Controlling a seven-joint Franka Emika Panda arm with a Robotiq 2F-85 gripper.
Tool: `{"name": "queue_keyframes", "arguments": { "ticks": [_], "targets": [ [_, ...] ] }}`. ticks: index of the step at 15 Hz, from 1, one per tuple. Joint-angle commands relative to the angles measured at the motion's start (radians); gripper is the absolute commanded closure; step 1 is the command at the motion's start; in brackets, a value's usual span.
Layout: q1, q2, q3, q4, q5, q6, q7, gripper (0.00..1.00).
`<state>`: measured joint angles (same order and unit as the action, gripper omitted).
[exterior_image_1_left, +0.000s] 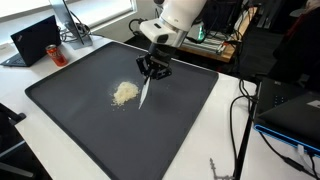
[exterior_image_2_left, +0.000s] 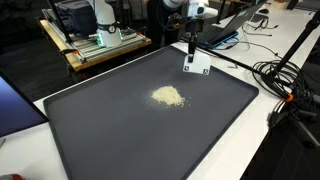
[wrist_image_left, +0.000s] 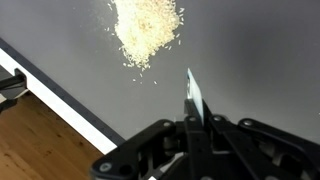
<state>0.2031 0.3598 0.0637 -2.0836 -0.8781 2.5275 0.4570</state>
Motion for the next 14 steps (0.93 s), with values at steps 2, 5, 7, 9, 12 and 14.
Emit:
{"name": "queue_keyframes", "arguments": {
  "ticks": [2, 5, 7, 9, 12, 14],
  "targets": [
    [-0.022, 0.074, -0.01, 0.118, 0.142, -0.07, -0.08, 0.99],
    [-0.054, 0.084, -0.008, 0.166, 0.313, -0.135, -0.179, 0.99],
    [-0.08, 0.069, -0.012, 0.179, 0.427, -0.164, -0.256, 0.99],
    [-0.115, 0.046, -0.015, 0.174, 0.535, -0.18, -0.33, 0.99],
    [-0.17, 0.013, -0.022, 0.156, 0.656, -0.185, -0.41, 0.99],
    [-0.21, -0.001, -0.023, 0.145, 0.735, -0.198, -0.461, 0.99]
  ]
}}
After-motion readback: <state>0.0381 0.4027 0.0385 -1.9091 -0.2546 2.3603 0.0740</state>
